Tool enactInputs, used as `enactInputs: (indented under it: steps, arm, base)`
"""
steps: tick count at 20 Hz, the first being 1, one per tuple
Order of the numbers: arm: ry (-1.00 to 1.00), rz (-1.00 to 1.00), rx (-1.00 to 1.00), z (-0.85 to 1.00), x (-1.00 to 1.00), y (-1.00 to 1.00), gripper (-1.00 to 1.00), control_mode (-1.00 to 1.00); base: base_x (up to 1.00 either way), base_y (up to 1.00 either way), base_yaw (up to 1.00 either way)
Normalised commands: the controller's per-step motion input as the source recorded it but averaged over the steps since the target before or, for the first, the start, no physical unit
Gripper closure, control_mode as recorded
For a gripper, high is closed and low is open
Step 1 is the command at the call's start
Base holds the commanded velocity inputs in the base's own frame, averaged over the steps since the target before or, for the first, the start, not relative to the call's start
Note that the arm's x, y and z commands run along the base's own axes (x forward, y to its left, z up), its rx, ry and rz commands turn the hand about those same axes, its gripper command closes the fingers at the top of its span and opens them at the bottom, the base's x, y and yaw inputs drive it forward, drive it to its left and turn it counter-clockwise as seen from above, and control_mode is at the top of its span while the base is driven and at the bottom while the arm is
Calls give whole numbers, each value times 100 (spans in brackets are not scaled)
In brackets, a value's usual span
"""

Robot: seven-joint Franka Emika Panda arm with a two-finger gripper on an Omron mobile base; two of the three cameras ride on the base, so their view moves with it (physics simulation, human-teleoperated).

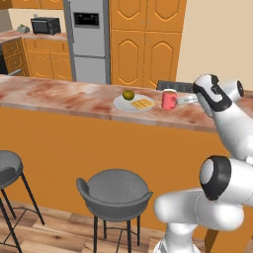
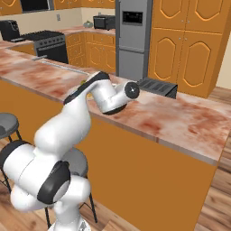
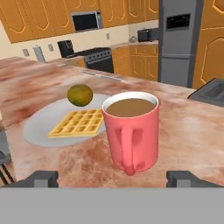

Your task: Pick up the brewed coffee from the coffee machine and place it next to the breakfast plate on the dining counter.

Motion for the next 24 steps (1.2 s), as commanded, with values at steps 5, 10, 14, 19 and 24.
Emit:
enactInputs:
  steps: [5, 10, 14, 19, 24]
  arm:
    - [0, -3, -12, 30, -100, 15, -100, -100]
    - [0, 0, -15, 18, -100, 25, -100, -100]
    - [-11, 0, -16, 17, -100, 28, -100, -100]
    - [-12, 0, -18, 12, -93, 26, -100, -100]
    - [-1, 1, -3, 1, -42, -7, -100, -100]
  base:
    - [0, 0, 0]
    - [0, 0, 0]
    - [0, 0, 0]
    - [0, 0, 0]
    - [0, 0, 0]
